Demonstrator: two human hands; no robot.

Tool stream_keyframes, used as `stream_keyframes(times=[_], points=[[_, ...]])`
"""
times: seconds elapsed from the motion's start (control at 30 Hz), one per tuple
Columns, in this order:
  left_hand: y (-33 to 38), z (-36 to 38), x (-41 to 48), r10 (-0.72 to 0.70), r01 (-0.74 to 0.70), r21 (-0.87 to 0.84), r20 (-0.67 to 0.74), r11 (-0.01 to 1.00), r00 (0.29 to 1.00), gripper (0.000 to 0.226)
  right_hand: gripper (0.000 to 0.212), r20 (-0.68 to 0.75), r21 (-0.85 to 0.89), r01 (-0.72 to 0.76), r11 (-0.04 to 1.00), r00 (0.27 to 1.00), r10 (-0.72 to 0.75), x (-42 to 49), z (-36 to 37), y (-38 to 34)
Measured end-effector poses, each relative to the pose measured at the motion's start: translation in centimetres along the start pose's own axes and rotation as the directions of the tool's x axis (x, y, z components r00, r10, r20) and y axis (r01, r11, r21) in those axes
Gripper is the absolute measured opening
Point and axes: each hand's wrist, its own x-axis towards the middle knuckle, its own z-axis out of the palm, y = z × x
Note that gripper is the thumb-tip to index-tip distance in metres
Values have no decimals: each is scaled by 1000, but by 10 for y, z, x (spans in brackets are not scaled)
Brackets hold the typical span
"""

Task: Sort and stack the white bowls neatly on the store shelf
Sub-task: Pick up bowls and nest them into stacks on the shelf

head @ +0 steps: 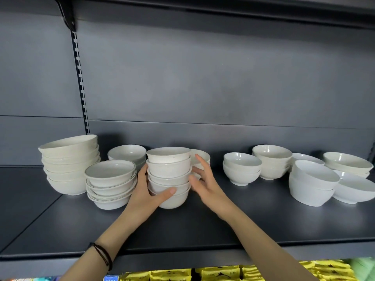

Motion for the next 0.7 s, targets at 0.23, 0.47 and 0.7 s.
stream_keyframes(times=[0.23,0.47,0.7], points=[[3,10,14,30,-27,31,-81,999,996,125,73,-317,-151,-127,980,946,73,33,-35,21],[5,16,16,3,-3,-1,-143,1000,990,116,72,-179,-207,-109,972,981,72,54,-35,39],[3,19,19,-16,22,35,-173,999,985,121,62,-237,-284,-116,952,970,48,66,-37,42]])
